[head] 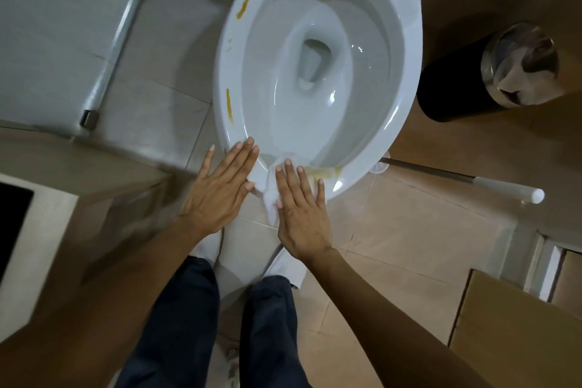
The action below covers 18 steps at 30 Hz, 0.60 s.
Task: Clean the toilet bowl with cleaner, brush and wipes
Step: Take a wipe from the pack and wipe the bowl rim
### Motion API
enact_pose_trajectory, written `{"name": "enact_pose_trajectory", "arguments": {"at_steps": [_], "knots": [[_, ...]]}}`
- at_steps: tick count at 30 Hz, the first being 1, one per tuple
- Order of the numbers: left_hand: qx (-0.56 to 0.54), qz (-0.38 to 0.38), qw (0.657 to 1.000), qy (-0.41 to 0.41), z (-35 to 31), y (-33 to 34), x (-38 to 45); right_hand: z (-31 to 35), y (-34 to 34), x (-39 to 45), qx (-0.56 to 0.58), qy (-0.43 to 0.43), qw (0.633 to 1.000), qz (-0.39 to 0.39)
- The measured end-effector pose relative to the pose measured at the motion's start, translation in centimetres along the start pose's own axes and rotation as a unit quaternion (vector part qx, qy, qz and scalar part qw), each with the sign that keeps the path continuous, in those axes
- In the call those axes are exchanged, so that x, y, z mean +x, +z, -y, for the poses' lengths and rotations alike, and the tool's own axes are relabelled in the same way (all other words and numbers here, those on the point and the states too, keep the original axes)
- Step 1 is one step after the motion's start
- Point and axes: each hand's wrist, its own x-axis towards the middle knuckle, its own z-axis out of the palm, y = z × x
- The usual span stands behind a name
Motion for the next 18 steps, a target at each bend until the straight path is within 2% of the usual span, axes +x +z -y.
{"name": "enact_pose_trajectory", "arguments": {"at_steps": [5,8,12,15,18], "knots": [[-0.022,0.036,0.999,0.000,1.2,-0.5,0.0,2.2,0.6,1.3,0.020,0.004,1.000,-0.015],[-0.036,0.034,0.999,-0.008,1.4,-0.9,0.2,2.7,0.0,2.1,0.033,-0.005,0.999,-0.028],[-0.055,0.018,0.998,-0.010,0.1,-2.1,1.1,0.1,-1.9,3.4,0.089,0.101,0.988,-0.080],[-0.059,0.007,0.998,0.000,-2.0,-2.6,2.1,-2.5,-2.5,4.4,0.080,0.125,0.983,-0.104],[-0.033,0.031,0.999,0.028,-3.9,-1.7,2.7,-5.4,-2.6,5.7,0.083,0.185,0.971,-0.128]]}}
